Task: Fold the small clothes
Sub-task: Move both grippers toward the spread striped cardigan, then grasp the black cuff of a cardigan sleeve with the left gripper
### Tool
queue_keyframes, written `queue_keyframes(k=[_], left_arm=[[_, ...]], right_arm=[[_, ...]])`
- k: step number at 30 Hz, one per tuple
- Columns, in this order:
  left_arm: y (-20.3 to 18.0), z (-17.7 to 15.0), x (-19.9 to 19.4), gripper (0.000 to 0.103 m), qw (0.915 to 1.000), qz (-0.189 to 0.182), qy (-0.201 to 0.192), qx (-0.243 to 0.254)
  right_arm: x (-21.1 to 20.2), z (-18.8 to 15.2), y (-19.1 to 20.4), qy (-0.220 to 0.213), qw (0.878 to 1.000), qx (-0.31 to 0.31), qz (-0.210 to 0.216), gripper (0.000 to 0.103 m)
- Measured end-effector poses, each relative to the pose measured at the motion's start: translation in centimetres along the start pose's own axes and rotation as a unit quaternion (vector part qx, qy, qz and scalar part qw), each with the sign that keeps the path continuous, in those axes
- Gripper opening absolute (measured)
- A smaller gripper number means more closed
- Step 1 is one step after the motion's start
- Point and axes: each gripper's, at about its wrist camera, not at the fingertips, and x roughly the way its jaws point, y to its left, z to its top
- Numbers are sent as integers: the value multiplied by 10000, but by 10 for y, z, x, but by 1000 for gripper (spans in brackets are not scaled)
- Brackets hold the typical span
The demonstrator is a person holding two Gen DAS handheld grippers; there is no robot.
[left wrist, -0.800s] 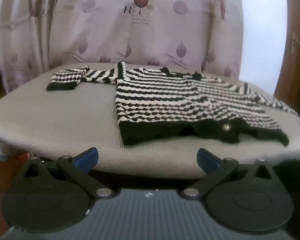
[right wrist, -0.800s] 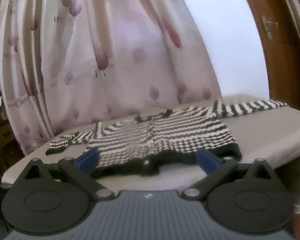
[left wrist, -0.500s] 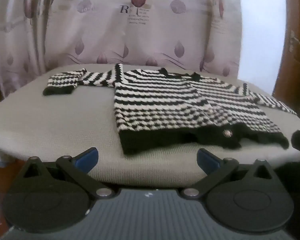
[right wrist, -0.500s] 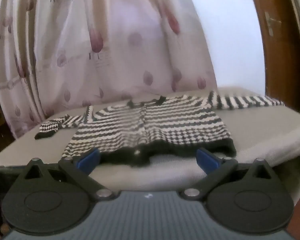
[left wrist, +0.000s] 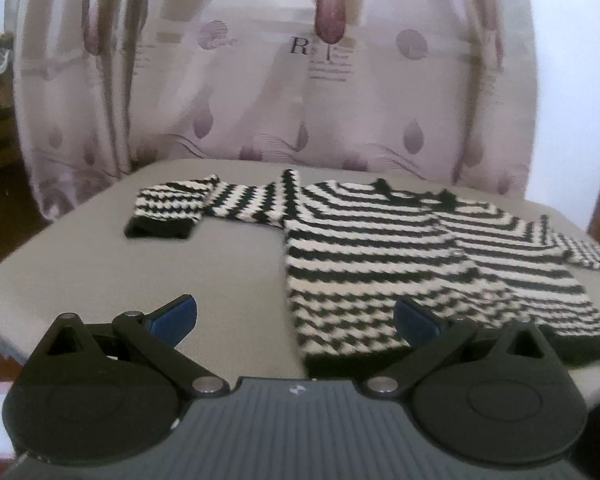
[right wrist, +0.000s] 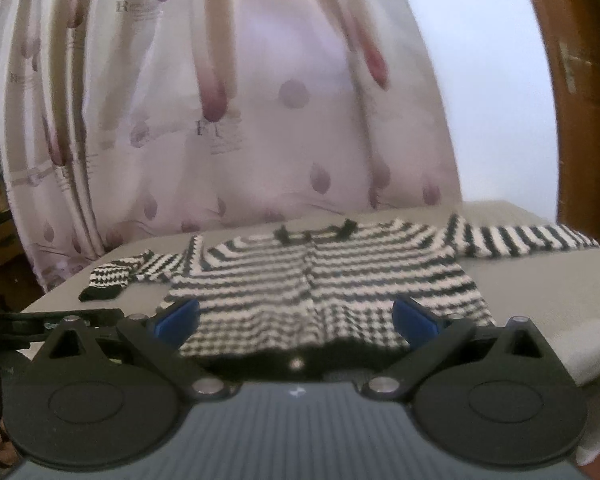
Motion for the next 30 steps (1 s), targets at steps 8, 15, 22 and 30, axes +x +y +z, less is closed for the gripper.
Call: queue_keyframes(k=[8, 15, 22, 30], left_arm=[[24, 11, 27, 103, 9996, 283, 9, -99], [40, 15, 61, 103, 9961, 743, -102, 470], [68, 17, 109, 102, 9797, 1216, -205, 1581], [72, 18, 179, 91, 9285, 1656, -242, 3315]], right_arm=[[15, 10, 8, -62, 9990, 49, 434, 103], [27, 6, 9, -4, 9988, 53, 479, 103], [47, -8, -3, 407, 9982, 82, 442, 103], [70, -20, -24, 869, 9943, 519, 320, 103]])
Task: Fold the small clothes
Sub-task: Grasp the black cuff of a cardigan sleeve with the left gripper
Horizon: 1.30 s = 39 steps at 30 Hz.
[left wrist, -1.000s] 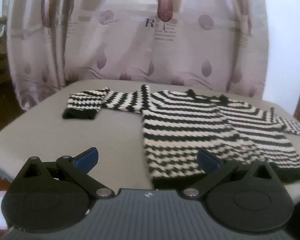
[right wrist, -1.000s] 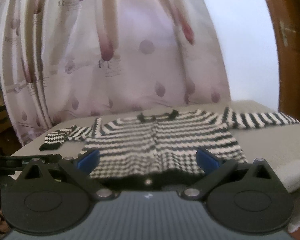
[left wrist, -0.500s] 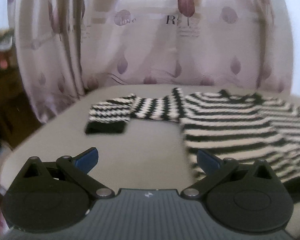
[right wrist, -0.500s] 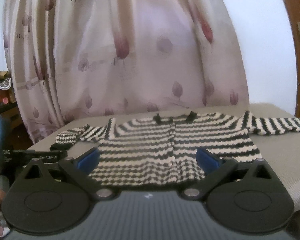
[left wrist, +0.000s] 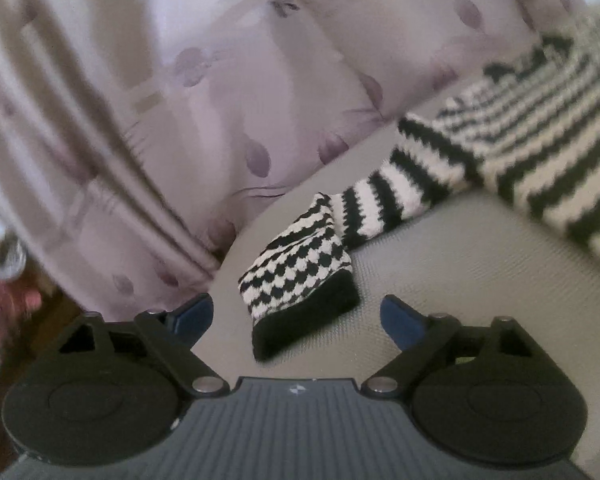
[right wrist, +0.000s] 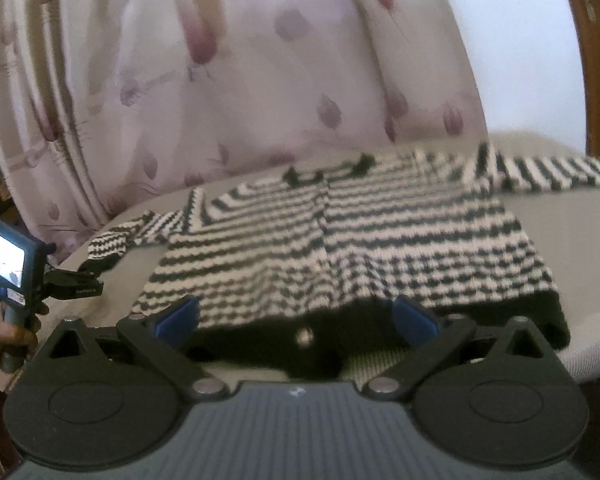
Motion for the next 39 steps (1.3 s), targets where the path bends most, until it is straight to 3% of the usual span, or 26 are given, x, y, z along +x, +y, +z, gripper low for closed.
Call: queue_keyframes(k=[2, 8, 9, 11, 12, 16, 17, 20, 24, 26, 30, 32, 35, 39], left_arm=[[-6, -2, 19, 92, 9995, -64, 110, 295], [13, -2, 52, 91, 9977, -656, 65, 132], [17, -3, 56, 84, 9969, -783, 33, 117], [24, -2, 71, 31, 9956, -914, 188, -10], [28, -2, 83, 16, 9948, -909, 438, -135], [77, 11, 94, 15, 9907, -558, 519, -1123], [99, 15, 94, 15, 9851, -500, 542, -1551], [161, 23, 91, 15, 9581, -460, 745, -2728], [230, 21, 81, 15, 9040, -649, 1154, -4066], [252, 21, 72, 15, 8886, -599, 1286, -4361], [278, 11, 65, 14, 8686, -543, 1545, -4676], [281, 1, 64, 15, 8657, -467, 1716, -4680], [282, -28, 61, 15, 8447, -261, 2140, -4899], [272, -63, 41, 15, 8384, 149, 2412, -4885]], right_arm=[[3, -2, -4, 60, 10000, 47, -55, 103], [12, -3, -14, 229, 9993, 220, -188, 103], [14, -3, -15, 260, 9992, 250, -196, 103], [18, -4, -15, 338, 9988, 305, -205, 103], [20, -5, -15, 381, 9985, 318, -212, 103], [25, -6, -16, 526, 9977, 391, -177, 103], [26, -6, -16, 522, 9977, 385, -180, 103], [26, -4, -17, 488, 9979, 355, -226, 103], [28, -4, -17, 502, 9977, 402, -220, 103], [29, -5, -17, 529, 9975, 403, -220, 103], [29, -7, -17, 513, 9977, 417, -174, 103], [28, -7, -18, 502, 9977, 419, -156, 103], [25, -6, -18, 471, 9979, 431, -137, 103], [20, -5, -23, 366, 9980, 480, -172, 103]])
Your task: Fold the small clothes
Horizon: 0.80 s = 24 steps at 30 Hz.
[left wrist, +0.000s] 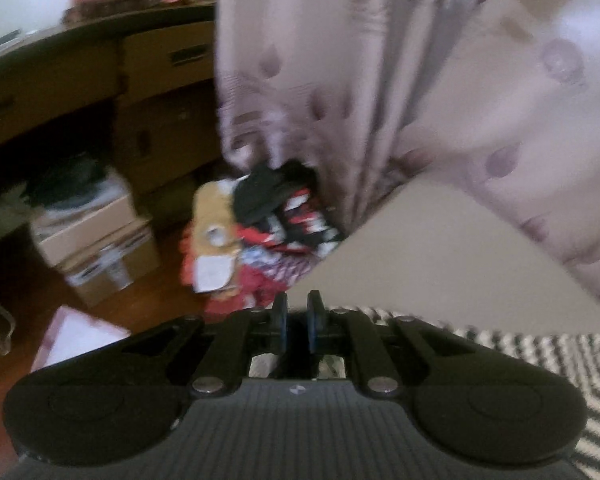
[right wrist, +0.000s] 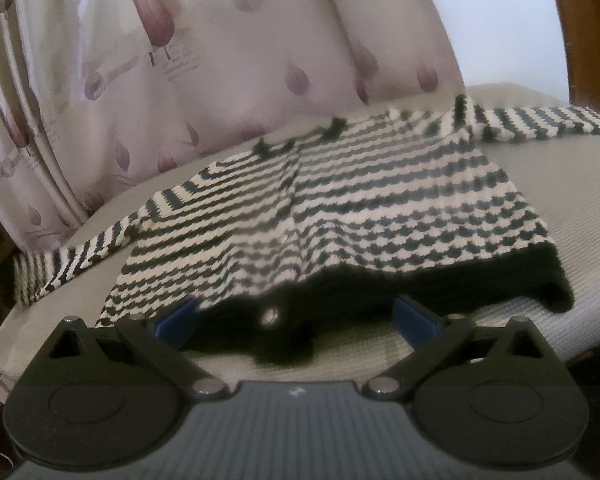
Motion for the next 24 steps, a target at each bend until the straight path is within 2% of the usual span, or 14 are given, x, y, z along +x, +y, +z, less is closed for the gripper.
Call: queue_keyframes(k=[2, 5, 6, 7, 8, 9, 10, 14, 15, 18, 20, 22, 24], left_arm=[[10, -13, -3, 15, 9999, 159, -19, -45], [18, -28, -16, 27, 9991, 315, -284, 0], [14, -33, -23, 39, 9989, 271, -363, 107], [9, -39, -30, 54, 9985, 215, -443, 253], [0, -46, -36, 63, 9975, 164, -555, 396], [-11, -54, -43, 79, 9956, 93, -743, 560], [-22, -63, -51, 89, 9931, 2, -933, 716], [-77, -107, -75, 96, 9757, -515, -1563, 1443], [-94, -118, -77, 100, 9707, -700, -1633, 1615], [-139, -150, -74, 101, 9598, -1144, -1670, 1944], [-168, -171, -67, 101, 9514, -1297, -1777, 2155], [-187, -188, -57, 101, 9464, -1394, -1816, 2280], [-202, -202, -49, 101, 9452, -1447, -1793, 2311]], right_arm=[[-1, 0, -4, -19, 10000, 63, -27, 103], [-2, 0, -11, -78, 9998, 169, -46, 103], [-3, 1, -14, -117, 9997, 171, -85, 103], [-5, 2, -16, -171, 9996, 161, -145, 103], [-8, 4, -22, -276, 9992, 171, -249, 103], [-11, 6, -28, -390, 9985, 213, -334, 103], [-14, 8, -35, -520, 9974, 279, -409, 103], [-39, 22, -95, -1066, 9891, 836, -575, 103], [-44, 26, -112, -1177, 9860, 1007, -619, 103], [-59, 41, -172, -1383, 9749, 1472, -934, 103], [-66, 55, -213, -1510, 9667, 1791, -1031, 103], [-73, 70, -258, -1585, 9557, 2202, -1146, 99], [-79, 90, -307, -1601, 9432, 2689, -1116, 98]])
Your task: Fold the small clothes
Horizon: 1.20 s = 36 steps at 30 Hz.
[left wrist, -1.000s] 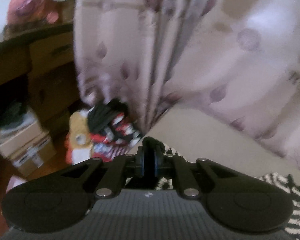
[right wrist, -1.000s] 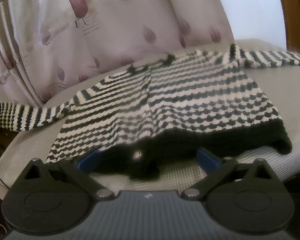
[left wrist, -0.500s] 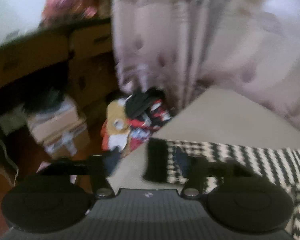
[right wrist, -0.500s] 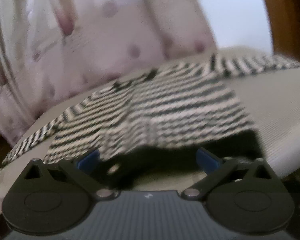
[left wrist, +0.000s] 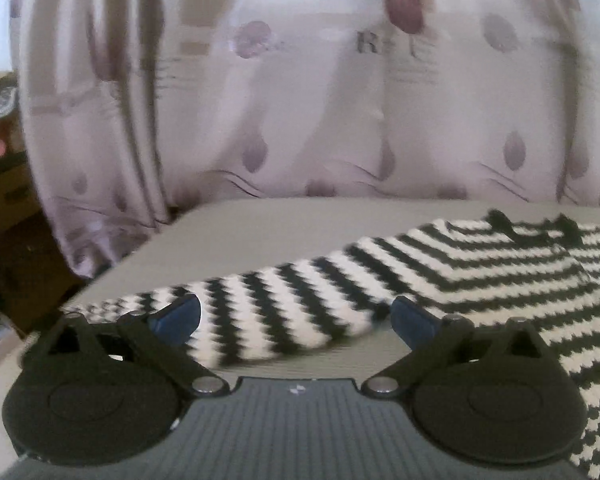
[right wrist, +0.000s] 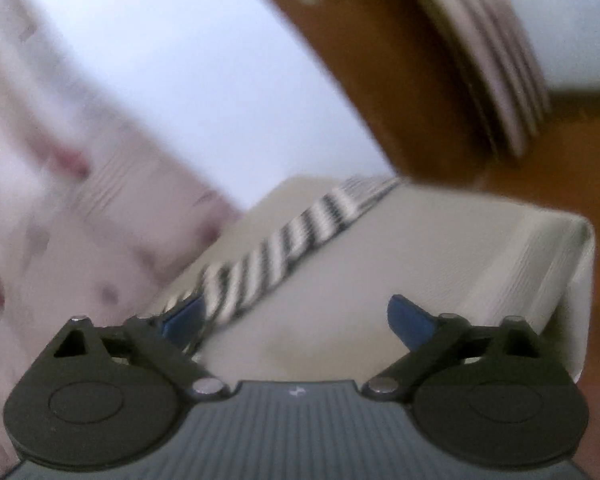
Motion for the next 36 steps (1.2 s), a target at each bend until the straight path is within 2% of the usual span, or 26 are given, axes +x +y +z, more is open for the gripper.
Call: queue_keyframes(k=[4, 5, 8, 10, 13, 14, 17, 19, 21, 22, 23, 24, 26, 27, 30, 33, 36], left_arm=[[-18, -12, 13, 101, 9999, 134, 12, 4], [-20, -14, 16, 101, 9999, 148, 74, -4], [-19, -17, 20, 101, 9996, 278, 87, 69], [-20, -17, 19, 103, 9992, 359, 129, 105], [-28, -17, 23, 103, 9975, 533, 261, 378], [-33, -18, 25, 103, 9964, 592, 310, 512], [-51, -20, 33, 103, 9904, 770, 473, 1042], [-63, -24, 34, 103, 9852, 814, 470, 1436], [-74, -28, 33, 103, 9790, 886, 371, 1797], [-78, -30, 31, 103, 9762, 951, 303, 1925], [-80, -32, 31, 103, 9746, 986, 262, 1996], [-81, -32, 30, 103, 9739, 1009, 254, 2016], [-77, -32, 31, 103, 9757, 1023, 300, 1915], [-75, -32, 32, 103, 9774, 1011, 338, 1825], [-68, -28, 35, 103, 9811, 974, 465, 1608], [-68, -28, 38, 103, 9811, 968, 558, 1582], [-70, -28, 35, 103, 9813, 924, 466, 1621]], right_arm=[[33, 67, -42, 138, 9984, 515, -165, 97], [48, 83, -51, 372, 9976, 567, -122, 95], [89, 113, -78, 638, 9946, 616, -532, 96], [120, 122, -100, 959, 9898, 872, -594, 97], [165, 125, -129, 1553, 9755, 1520, -342, 96], [177, 123, -135, 1628, 9718, 1672, -336, 96], [209, 115, -150, 1782, 9560, 2330, 107, 95], [226, 110, -157, 1744, 9481, 2650, 187, 87], [239, 111, -164, 1648, 9403, 2968, 236, 46], [243, 112, -168, 1569, 9386, 3062, 251, 42], [245, 115, -168, 1455, 9399, 3070, 329, 27], [245, 120, -164, 1312, 9464, 2930, 349, 14], [238, 127, -152, 885, 9641, 2491, 260, 10], [230, 128, -147, 613, 9686, 2382, 368, 9], [204, 128, -135, 259, 9744, 2166, 539, 9], [169, 123, -119, -40, 9781, 1932, 773, 9], [128, 107, -113, -187, 9721, 2144, 932, 9]])
